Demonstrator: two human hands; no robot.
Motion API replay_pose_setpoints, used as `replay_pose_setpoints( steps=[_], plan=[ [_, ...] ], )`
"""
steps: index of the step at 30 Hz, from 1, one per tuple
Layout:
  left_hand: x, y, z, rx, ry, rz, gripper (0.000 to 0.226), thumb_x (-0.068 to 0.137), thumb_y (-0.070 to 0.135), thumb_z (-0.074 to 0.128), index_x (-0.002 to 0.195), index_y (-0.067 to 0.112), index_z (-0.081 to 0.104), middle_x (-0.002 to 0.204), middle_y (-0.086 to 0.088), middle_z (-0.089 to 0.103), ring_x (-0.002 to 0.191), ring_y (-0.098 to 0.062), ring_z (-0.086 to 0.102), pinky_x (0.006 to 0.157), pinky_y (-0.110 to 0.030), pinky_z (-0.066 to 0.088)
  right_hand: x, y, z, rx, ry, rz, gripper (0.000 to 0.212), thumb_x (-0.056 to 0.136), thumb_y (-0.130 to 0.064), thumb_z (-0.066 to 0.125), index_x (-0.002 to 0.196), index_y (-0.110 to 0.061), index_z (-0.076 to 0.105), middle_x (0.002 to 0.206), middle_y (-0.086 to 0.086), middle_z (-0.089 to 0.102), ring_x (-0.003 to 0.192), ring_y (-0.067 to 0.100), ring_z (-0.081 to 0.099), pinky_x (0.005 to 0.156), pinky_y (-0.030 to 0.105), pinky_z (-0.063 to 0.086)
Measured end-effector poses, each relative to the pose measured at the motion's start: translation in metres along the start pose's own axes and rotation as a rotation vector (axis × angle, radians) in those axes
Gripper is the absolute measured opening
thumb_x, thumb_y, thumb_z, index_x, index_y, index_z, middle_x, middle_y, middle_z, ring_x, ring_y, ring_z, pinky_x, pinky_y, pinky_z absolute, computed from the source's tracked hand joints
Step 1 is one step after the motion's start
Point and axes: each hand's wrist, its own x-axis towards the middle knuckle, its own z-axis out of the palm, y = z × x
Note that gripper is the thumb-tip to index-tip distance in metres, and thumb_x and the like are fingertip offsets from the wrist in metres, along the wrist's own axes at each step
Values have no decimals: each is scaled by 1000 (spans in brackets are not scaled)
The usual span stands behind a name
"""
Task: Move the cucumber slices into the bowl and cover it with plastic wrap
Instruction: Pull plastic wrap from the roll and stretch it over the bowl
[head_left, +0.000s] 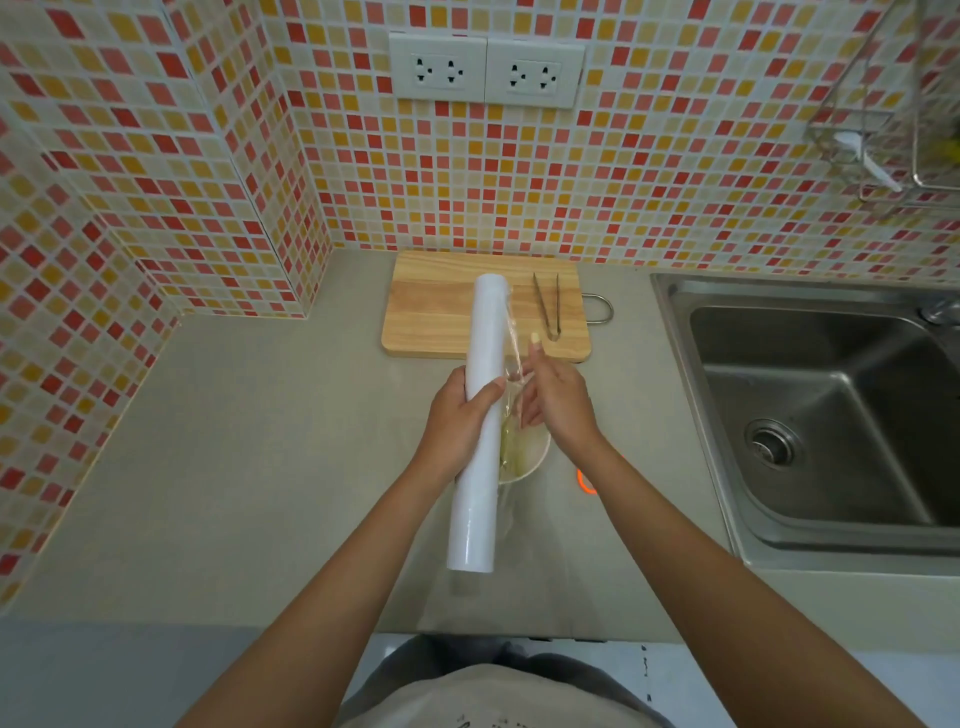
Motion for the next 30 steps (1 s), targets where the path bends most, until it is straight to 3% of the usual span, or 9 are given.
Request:
replay_pose_setpoints(
  steps=[3,6,10,13,17,20,24,27,30],
  plan=[
    [-4,-1,5,5,-14,1,31,92,36,57,118,17,56,105,0,66,91,-15,65,77,-29,52,23,-16,0,-45,77,8,48,93,-57,40,85,-13,59,58,4,60,41,19,57,41,21,44],
    [-7,-1,9,15,-30,7,28,92,35,57,116,21,56,103,4,65,90,-12,64,77,-28,51,44,-34,-1,-157,84,-38,32,95,-48,39,95,-18,49,72,2,58,50,18,57,45,25,44],
    [-9,0,10,31,-44,20,24,92,34,58,112,21,56,98,7,64,86,-9,62,72,-26,48,57,-44,-3,-264,35,-108,18,97,-32,37,85,-19,40,71,-2,51,57,17,50,50,28,43],
    [-11,-2,8,43,-45,21,19,91,35,59,104,22,58,96,4,64,84,-11,62,72,-26,49,60,-42,-4,-299,51,-139,23,98,-15,34,75,-16,37,66,0,45,59,19,44,54,30,39],
    [-12,-4,4,37,-49,16,4,89,36,62,90,33,60,95,3,67,85,-14,64,76,-30,51,59,-41,-6,-135,130,-37,29,98,-12,34,71,-23,40,64,5,50,57,23,49,58,37,47],
    [-12,-5,4,55,-55,31,6,86,39,62,89,35,60,93,4,67,83,-13,64,76,-31,51,54,-34,-6,-92,140,13,28,96,-11,34,71,-19,39,63,4,46,57,21,46,62,39,48],
    [-14,-7,4,88,-59,53,4,86,38,62,87,40,59,90,13,66,79,-2,63,72,-25,49,50,-35,-8,-132,212,-60,30,97,-9,29,71,-21,35,62,10,46,46,22,44,41,26,39],
    [-14,-10,1,86,-16,38,3,88,37,61,88,36,59,92,8,66,82,-11,64,70,-25,50,51,-40,-12,-107,243,-24,23,95,-10,25,77,-18,37,67,14,48,47,25,44,43,29,40],
    [-12,-8,0,83,-6,35,10,89,37,61,93,28,60,90,6,65,80,-12,62,67,-24,48,50,-40,-16,-2,246,106,18,99,-14,24,97,-9,41,62,14,53,38,28,52,37,23,44]
  ],
)
